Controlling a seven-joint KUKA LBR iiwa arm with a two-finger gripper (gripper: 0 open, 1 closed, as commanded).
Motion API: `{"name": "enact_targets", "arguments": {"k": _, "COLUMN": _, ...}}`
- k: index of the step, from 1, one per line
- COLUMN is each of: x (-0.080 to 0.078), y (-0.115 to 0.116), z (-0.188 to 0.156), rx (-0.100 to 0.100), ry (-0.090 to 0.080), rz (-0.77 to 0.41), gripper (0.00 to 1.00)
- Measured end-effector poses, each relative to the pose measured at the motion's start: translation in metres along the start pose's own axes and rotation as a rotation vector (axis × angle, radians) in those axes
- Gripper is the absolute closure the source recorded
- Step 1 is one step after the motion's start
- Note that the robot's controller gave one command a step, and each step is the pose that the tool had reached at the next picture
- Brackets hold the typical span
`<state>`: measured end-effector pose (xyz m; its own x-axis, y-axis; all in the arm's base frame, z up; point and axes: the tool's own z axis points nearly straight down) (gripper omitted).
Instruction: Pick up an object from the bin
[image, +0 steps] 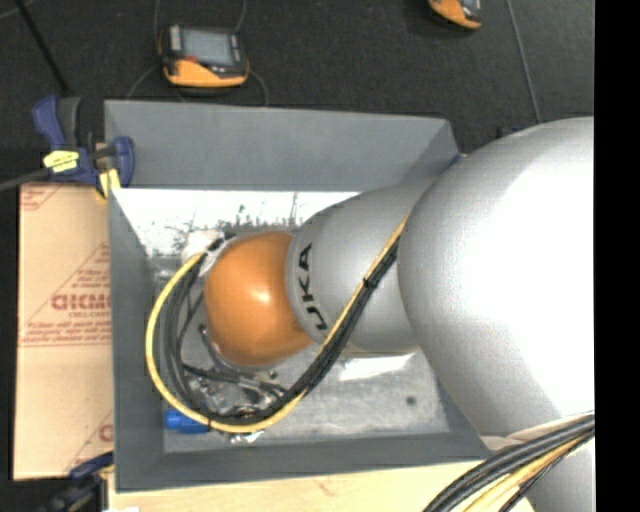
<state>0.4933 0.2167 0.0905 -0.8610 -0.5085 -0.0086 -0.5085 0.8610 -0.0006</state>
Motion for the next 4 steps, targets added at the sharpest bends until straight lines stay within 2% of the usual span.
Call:
{"name": "enact_targets", "arguments": {"k": 1, "x": 0.000, "y": 0.000, "z": 0.001, "rx": -0.001, "ry": 0.001, "rz": 0.003, "gripper": 0.00}}
{"name": "enact_targets", "arguments": {"k": 2, "x": -0.002, "y": 0.023, "z": 0.018, "rx": 0.002, "ry": -0.002, "rz": -0.048, "gripper": 0.00}}
{"name": "enact_targets", "arguments": {"k": 3, "x": 0.000, "y": 0.024, "z": 0.019, "rx": -0.002, "ry": 0.005, "rz": -0.042, "gripper": 1.00}}
{"name": "enact_targets", "arguments": {"k": 4, "x": -0.011, "y": 0.005, "z": -0.095, "rx": 0.002, "ry": -0.003, "rz": -0.007, "gripper": 1.00}}
